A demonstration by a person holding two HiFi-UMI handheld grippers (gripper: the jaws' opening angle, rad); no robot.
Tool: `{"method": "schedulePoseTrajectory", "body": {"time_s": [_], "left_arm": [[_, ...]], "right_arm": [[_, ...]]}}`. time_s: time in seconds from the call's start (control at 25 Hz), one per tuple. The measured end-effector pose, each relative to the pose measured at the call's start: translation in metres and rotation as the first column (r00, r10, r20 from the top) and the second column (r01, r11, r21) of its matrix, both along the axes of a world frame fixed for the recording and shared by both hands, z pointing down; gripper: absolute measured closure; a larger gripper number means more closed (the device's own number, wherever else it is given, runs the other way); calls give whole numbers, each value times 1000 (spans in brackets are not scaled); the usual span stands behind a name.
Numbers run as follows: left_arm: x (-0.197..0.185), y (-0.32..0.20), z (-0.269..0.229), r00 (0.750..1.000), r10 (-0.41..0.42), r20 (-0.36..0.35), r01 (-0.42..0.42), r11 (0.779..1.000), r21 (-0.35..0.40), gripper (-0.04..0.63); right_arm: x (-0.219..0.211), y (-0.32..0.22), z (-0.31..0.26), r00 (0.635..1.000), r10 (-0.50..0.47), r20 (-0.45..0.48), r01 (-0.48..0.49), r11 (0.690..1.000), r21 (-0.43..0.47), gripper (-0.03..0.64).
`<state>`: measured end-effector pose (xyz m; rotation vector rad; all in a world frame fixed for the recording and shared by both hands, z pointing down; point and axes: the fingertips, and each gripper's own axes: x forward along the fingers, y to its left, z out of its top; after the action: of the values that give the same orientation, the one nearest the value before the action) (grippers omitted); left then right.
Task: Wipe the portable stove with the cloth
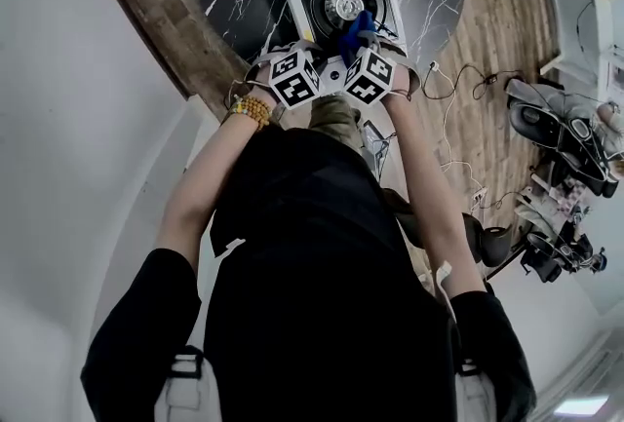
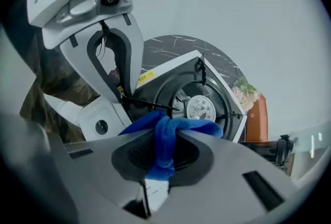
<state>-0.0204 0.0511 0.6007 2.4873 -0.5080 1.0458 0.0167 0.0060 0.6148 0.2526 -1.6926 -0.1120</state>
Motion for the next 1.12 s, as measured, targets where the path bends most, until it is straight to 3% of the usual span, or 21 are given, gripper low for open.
{"method": "schedulePoseTrajectory", "body": {"time_s": [0.12, 0.2, 0.28, 0.4, 0.44, 0.48, 0.52, 0.56, 0.6, 0.68, 0.8, 0.92, 1.0, 1.08, 1.12], "left_arm": [[0, 1, 0, 1000, -7, -16, 7, 1000, -2, 557], [-2, -1, 0, 999, -18, -26, 18, 1000, -10, 558], [-3, -1, -1, 1000, -16, -18, 16, 1000, -10, 558], [1, 8, -7, 1000, 27, 9, -27, 999, 45, 555], [2, 10, -9, 1000, 27, 4, -28, 998, 60, 555], [3, 10, -9, 1000, 23, -1, -23, 997, 68, 555], [2, 9, -8, 1000, 21, -1, -21, 997, 75, 555], [1, 7, -7, 1000, 25, 4, -25, 996, 85, 555], [1, 6, -6, 999, 32, 9, -33, 995, 97, 555], [1, 7, -4, 999, 33, 4, -33, 993, 110, 555], [3, 9, -4, 999, 14, -33, -12, 997, 71, 555], [9, 19, -4, 998, 26, -58, -25, 999, 21, 565], [11, 22, -3, 998, 36, -49, -34, 999, 30, 563], [11, 21, -2, 998, 27, -49, -26, 999, 21, 563], [11, 20, -2, 998, 20, -55, -20, 1000, 10, 565]], "right_arm": [[-14, 7, -5, 992, 73, 101, -66, 995, -68, 574], [-20, 9, -8, 962, 168, 214, -135, 978, -161, 574], [-22, 1, -16, 896, 290, 338, -208, 944, -257, 574], [-29, -26, -63, 713, 434, 551, -322, 901, -292, 574], [-36, -31, -77, 706, 404, 581, -316, 915, -251, 574], [-46, -30, -82, 757, 326, 566, -268, 945, -186, 574], [-55, -27, -78, 842, 208, 498, -178, 978, -108, 574], [-64, -21, -66, 920, 65, 387, -56, 998, -34, 574], [-70, -16, -49, 963, -75, 257, 74, 997, 12, 574], [-78, -8, -18, 966, -247, 73, 249, 968, -10, 574], [-92, -13, 1, 953, -302, -2, 301, 951, -77, 575], [-106, -31, 2, 952, -307, 14, 307, 952, -17, 575], [-113, -44, 1, 959, -279, 46, 278, 960, 27, 577], [-118, -57, -1, 973, -209, 93, 206, 978, 46, 577], [-120, -63, -2, 982, -127, 140, 123, 992, 33, 577]]}}
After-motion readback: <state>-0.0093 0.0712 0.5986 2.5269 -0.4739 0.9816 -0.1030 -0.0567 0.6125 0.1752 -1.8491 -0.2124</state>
